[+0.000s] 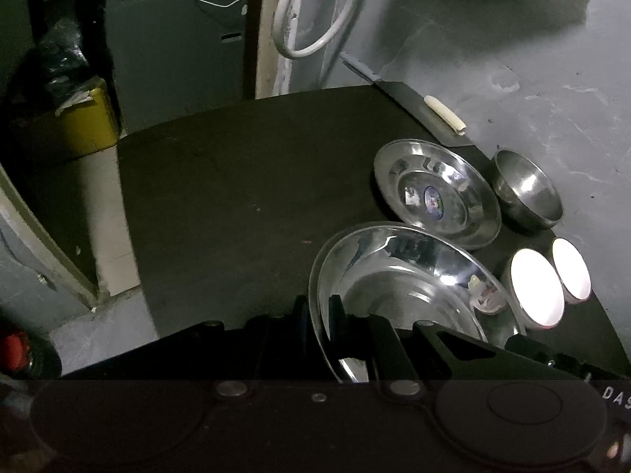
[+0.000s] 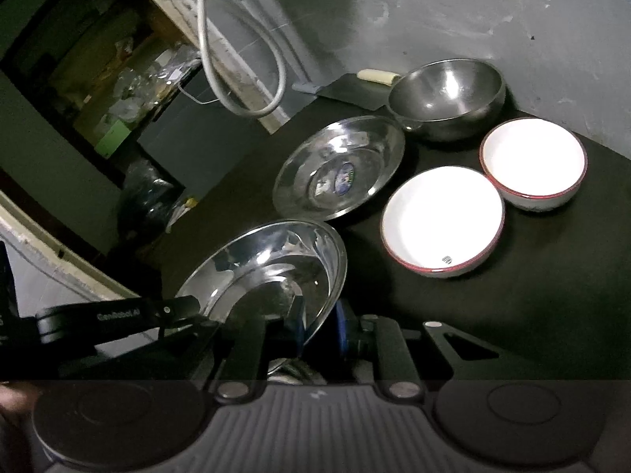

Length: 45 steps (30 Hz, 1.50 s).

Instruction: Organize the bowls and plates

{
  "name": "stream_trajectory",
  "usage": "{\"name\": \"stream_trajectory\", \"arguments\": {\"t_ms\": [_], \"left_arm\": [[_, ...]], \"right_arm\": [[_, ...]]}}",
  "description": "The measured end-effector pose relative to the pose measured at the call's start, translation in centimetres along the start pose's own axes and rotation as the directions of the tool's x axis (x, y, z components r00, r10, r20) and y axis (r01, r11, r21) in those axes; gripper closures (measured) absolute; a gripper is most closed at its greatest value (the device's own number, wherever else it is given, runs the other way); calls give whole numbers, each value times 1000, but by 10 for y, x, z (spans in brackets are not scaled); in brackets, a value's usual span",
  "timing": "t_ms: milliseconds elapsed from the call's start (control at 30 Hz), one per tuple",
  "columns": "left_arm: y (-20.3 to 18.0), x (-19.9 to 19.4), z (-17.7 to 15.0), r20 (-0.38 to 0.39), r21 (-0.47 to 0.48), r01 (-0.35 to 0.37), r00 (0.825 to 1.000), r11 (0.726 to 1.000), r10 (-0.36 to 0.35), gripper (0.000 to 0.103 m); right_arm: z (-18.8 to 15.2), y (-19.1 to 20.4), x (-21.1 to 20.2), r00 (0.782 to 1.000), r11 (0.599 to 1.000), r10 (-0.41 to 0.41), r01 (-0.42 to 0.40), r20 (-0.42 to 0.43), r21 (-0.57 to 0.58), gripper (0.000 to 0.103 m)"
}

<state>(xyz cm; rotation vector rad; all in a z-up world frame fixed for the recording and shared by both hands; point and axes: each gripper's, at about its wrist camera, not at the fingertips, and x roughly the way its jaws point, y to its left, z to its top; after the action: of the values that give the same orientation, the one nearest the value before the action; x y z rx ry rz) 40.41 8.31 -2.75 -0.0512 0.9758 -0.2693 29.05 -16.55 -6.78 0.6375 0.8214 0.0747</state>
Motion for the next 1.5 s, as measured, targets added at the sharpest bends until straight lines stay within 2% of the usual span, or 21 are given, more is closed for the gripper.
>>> {"name": "stream_trajectory", "arguments": {"t_ms": [333, 567, 933, 1167, 1500], "left_arm": [[6, -46, -34, 44, -8, -16, 999, 1000, 16, 92], [-1, -65, -75, 12, 86, -83, 997, 993, 82, 90], [-8, -60, -99, -24, 168, -130, 990, 977, 136, 86], [-16, -51, -100, -45, 222, -146, 986, 964, 160, 83], [-19, -38, -102, -71, 239, -149, 983, 960, 171, 81]], "right_arm": [[-16, 16, -35, 997, 989, 70, -75, -36, -131, 85], [-42, 21, -49, 991, 972, 69, -92, -115, -215, 84], [-64, 23, -55, 985, 966, 14, -58, -174, -251, 84], [-67, 29, -54, 983, 958, -29, -24, -179, -287, 83], [-72, 39, -50, 978, 932, -83, 10, -189, -361, 81]]}}
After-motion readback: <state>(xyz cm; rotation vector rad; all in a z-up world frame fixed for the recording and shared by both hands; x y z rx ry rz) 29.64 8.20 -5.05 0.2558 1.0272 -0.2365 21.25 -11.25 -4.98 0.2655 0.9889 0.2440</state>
